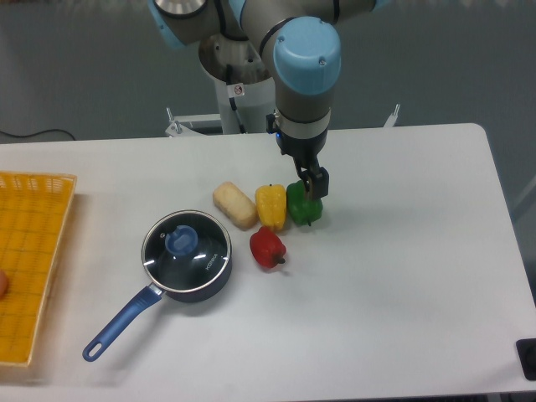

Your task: Open the lid

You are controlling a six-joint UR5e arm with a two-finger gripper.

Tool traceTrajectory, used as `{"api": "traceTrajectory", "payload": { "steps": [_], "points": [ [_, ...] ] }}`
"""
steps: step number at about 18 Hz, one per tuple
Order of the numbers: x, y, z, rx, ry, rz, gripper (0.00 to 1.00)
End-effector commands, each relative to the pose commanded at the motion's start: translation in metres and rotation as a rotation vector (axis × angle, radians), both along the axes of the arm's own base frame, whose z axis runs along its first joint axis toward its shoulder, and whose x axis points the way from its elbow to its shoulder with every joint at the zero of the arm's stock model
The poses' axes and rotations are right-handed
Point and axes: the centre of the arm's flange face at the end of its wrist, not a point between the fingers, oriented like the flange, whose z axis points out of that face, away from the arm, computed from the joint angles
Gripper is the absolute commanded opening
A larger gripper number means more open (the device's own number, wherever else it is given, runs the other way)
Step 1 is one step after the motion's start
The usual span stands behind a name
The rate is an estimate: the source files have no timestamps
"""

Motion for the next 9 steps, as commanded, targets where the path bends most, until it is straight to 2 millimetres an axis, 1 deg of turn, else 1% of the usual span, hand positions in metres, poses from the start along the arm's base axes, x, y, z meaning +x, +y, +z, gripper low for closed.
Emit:
{"api": "traceTrajectory", "payload": {
  "steps": [5, 9],
  "points": [
    [0.002, 0.0006, -0.0001, -0.001, -0.001, -0.005, 1.0],
    [0.0088, 0.0049, -0.0028, -0.006, 0.005, -0.011, 1.0]
  ]
}}
